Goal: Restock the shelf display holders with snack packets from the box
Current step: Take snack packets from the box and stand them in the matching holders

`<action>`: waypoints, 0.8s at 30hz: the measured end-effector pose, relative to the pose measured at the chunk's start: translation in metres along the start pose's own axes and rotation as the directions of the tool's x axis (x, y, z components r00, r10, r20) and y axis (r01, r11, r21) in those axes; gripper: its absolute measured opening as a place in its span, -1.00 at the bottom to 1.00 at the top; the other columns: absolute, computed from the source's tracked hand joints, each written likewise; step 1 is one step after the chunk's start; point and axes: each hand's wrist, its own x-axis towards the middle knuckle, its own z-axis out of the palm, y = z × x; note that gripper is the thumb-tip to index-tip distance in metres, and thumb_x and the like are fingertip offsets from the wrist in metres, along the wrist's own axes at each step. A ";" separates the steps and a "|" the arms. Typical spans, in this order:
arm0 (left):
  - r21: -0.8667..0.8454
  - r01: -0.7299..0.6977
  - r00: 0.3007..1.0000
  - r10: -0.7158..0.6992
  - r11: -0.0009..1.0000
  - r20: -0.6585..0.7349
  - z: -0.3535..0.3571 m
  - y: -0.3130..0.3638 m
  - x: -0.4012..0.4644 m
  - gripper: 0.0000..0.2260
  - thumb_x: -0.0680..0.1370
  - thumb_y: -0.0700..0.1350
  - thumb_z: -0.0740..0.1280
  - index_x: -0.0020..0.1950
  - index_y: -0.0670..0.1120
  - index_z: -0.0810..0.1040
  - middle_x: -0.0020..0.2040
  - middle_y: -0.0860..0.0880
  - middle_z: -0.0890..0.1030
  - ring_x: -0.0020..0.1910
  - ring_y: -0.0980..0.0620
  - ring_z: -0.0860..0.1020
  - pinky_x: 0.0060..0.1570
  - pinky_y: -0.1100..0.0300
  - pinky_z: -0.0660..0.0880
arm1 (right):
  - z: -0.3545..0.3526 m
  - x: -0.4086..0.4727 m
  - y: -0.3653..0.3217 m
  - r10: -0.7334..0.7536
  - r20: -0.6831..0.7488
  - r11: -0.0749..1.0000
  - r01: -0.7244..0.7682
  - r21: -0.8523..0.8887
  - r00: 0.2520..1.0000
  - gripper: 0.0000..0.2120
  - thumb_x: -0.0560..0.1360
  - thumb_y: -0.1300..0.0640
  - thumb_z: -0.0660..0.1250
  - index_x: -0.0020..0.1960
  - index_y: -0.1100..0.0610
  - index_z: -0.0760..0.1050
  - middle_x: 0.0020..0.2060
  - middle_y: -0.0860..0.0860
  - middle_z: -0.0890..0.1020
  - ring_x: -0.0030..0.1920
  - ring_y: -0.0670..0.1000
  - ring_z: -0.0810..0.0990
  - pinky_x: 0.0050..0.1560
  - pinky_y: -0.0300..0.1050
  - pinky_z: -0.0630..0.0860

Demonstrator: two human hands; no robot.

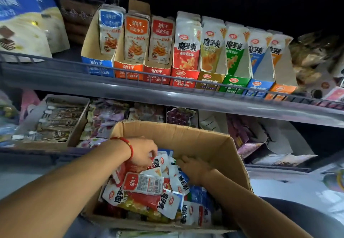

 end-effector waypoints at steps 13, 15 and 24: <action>-0.441 -0.040 0.955 -0.096 0.896 -0.280 -0.011 -0.002 0.005 -0.65 0.59 -0.22 0.33 0.37 -0.05 0.50 0.16 -0.01 0.66 0.03 0.07 0.62 -0.10 0.35 0.55 | -0.129 -0.075 0.032 0.164 -0.244 0.654 0.080 0.753 0.956 -0.74 0.53 0.00 0.50 0.15 0.05 0.55 -0.02 -0.09 0.71 -0.09 -0.11 0.70 -0.08 -0.19 0.64; -0.862 -0.150 0.984 -0.014 0.485 -0.179 -0.019 0.013 -0.008 -0.59 0.56 -0.28 0.41 0.39 -0.10 0.47 0.12 -0.08 0.70 0.08 -0.04 0.68 0.03 0.23 0.62 | -0.132 -0.091 0.035 0.261 -0.284 0.284 0.208 0.936 0.923 -0.81 0.53 0.12 0.50 0.12 0.12 0.60 -0.04 -0.03 0.77 -0.05 -0.02 0.76 0.00 -0.02 0.69; -0.912 -0.258 0.938 -0.145 0.318 -0.316 -0.016 0.057 -0.002 -0.79 0.51 -0.30 0.48 0.10 -0.20 0.55 -0.03 -0.12 0.73 -0.03 -0.04 0.71 0.09 -0.06 0.63 | -0.124 -0.092 0.021 0.472 -0.327 0.044 0.348 0.936 0.819 -0.83 0.51 0.12 0.52 0.08 0.09 0.63 -0.11 -0.06 0.77 -0.11 -0.06 0.75 -0.15 -0.15 0.65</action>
